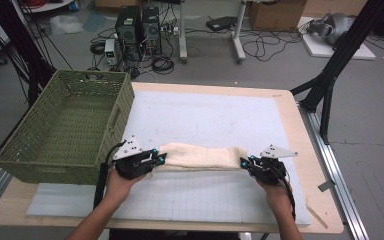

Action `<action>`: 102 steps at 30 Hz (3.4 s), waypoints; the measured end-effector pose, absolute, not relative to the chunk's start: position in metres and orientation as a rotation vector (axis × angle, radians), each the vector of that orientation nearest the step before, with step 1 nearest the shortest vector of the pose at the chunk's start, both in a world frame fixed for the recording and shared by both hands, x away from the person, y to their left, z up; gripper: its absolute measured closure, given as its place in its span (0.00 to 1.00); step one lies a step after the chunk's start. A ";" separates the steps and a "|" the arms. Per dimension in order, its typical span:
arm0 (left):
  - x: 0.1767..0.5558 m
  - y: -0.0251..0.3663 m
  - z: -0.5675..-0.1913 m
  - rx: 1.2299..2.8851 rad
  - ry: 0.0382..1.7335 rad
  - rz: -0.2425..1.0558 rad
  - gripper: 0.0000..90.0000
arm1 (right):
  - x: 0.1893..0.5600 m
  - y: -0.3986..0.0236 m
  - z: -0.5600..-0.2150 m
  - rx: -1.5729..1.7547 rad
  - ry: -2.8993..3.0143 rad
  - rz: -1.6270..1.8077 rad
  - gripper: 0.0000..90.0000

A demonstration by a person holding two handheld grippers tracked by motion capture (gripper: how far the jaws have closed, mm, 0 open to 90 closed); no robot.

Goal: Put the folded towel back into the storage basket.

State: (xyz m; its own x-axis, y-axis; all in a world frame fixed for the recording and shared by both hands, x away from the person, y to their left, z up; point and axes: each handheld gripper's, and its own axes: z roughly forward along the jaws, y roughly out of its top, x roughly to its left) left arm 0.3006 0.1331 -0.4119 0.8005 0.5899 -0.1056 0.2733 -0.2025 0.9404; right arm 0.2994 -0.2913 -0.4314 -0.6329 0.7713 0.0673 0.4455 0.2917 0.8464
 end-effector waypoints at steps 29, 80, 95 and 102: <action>0.259 0.179 -0.358 1.660 0.639 0.458 0.90 | 0.319 -0.253 -0.372 0.796 2.049 1.458 0.90; 0.217 0.301 -0.314 1.402 0.878 0.775 0.91 | 0.460 0.000 -0.250 0.495 2.092 1.452 0.90; 0.218 0.323 -0.317 1.398 0.981 0.819 0.90 | 0.491 0.073 -0.256 0.479 2.165 1.412 0.90; 0.219 0.338 -0.322 1.376 1.047 0.821 0.89 | 0.504 0.119 -0.257 0.454 2.210 1.381 0.90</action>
